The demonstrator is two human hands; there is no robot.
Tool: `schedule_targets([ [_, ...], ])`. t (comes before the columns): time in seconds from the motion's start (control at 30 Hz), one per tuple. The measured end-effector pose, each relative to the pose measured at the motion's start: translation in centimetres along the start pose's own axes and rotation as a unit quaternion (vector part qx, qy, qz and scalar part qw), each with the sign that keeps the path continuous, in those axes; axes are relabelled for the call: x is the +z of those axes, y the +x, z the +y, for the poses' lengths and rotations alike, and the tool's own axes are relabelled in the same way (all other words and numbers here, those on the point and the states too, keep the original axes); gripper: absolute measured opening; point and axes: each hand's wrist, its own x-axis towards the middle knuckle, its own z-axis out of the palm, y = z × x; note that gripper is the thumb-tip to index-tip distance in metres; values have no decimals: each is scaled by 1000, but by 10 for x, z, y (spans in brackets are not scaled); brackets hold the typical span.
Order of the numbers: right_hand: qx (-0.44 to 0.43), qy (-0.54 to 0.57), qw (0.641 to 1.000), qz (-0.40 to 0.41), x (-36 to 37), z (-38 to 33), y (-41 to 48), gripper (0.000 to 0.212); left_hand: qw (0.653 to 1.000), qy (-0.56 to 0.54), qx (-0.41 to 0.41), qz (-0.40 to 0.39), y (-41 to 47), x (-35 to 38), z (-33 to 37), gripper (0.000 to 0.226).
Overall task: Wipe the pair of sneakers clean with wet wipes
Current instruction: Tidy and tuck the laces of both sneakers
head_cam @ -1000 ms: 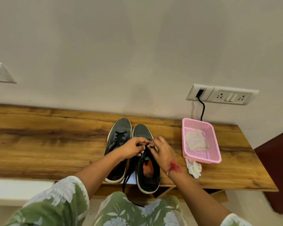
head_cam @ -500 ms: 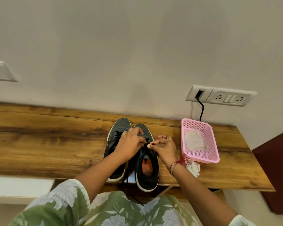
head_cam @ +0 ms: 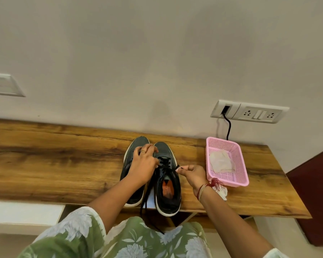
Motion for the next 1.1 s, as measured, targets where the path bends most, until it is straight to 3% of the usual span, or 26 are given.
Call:
schedule_targets([
  [0.33, 78, 53, 996, 4, -2, 0, 4, 13, 999, 37, -10, -32, 3, 3, -5, 20],
  [0.47, -36, -28, 999, 12, -7, -3, 1, 16, 999, -38, -34, -17, 0, 3, -2, 29],
  [0.57, -84, -37, 996, -18, -16, -2, -6, 41, 988, -134, -74, 8, -10, 5, 7, 56],
  [0.63, -104, -121, 986, -53, -17, 0, -14, 62, 982, -178, -68, -6, -17, 6, 19, 71],
  [0.7, -137, -279, 945, -102, -7, 7, -21, 82, 988, -138, -44, -59, -20, 13, 31, 88],
  [0.77, -171, -360, 911, -105, 8, 14, -24, 88, 989, -82, -43, -117, -20, 24, 37, 99],
  [0.87, -180, -419, 888, -49, 18, 18, -20, 77, 985, -79, -93, -120, -18, 32, 40, 94],
  [1.0, -181, -514, 838, 1, 17, 15, -24, 25, 993, -1, -89, -81, -17, 37, 42, 62],
  [1.1, -168, -520, 837, 28, 17, 17, -25, 22, 992, 5, -93, -91, -14, 37, 43, 55],
])
